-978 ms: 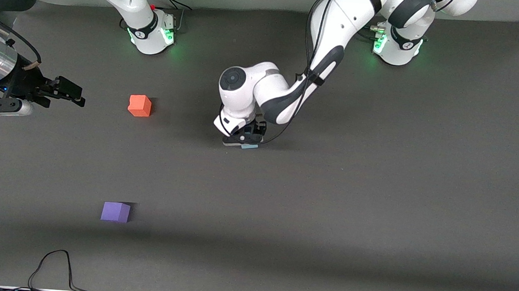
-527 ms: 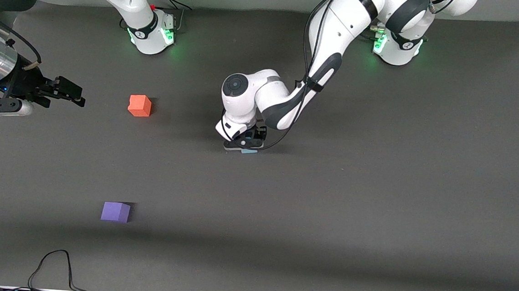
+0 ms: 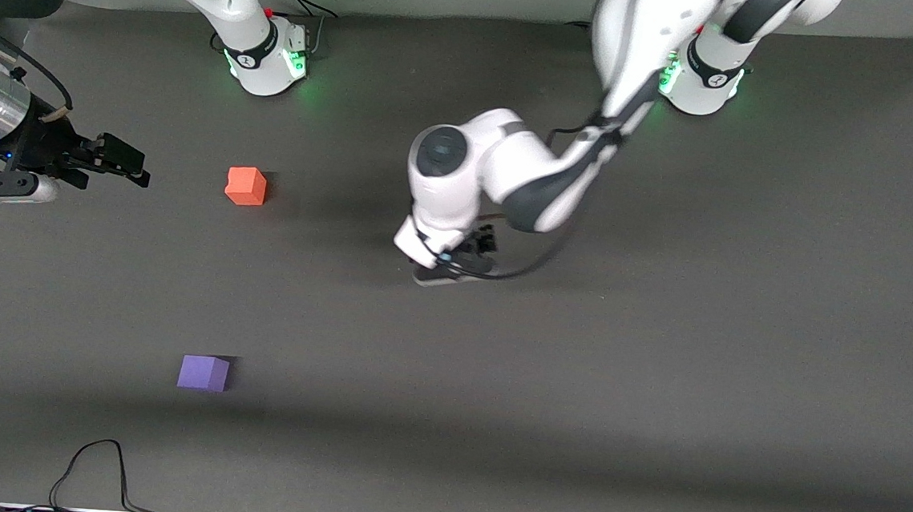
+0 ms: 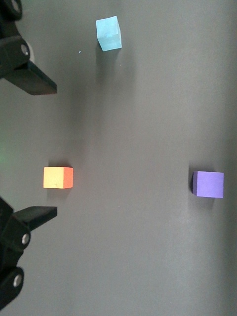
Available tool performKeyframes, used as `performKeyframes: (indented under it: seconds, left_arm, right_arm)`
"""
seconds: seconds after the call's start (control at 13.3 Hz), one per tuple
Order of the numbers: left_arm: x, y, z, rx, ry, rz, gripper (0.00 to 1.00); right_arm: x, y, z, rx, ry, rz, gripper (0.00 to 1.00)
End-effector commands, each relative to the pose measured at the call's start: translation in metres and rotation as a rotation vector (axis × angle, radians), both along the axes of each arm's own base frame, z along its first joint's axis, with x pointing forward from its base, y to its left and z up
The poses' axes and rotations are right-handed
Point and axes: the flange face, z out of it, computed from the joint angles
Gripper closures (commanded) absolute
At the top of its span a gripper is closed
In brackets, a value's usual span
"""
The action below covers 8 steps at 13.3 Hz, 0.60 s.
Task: Place blue block between orange and purple blocks
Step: 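Lower the cube and open the left gripper to release it, then withdraw the left gripper while the right gripper moves toward the blue cube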
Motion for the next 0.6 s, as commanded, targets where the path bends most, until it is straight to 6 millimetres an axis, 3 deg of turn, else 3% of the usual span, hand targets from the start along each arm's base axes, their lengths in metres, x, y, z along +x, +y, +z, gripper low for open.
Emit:
performKeyframes:
  seconds: [0.0,0.15,0.3,0.53]
  left_arm:
    - [0.045,0.115,0.058,-0.028,0.105,-0.01,0.0]
    - [0.06,0.203,0.088,0.016,0.141,-0.031,0.0]
    - [0.058,0.296,0.116,0.037,0.151,-0.083,0.0]
    - [0.041,0.394,0.152,0.043,0.17,-0.178,0.0]
  right_arm:
    - [-0.008,0.019,0.006,-0.003,0.006,0.041,0.0]
    - [-0.012,0.055,0.005,-0.002,0.009,0.05,0.0]
    - [-0.02,0.107,0.01,-0.003,0.004,0.007,0.0]
    - [-0.037,0.204,0.019,0.001,-0.011,-0.041,0.0]
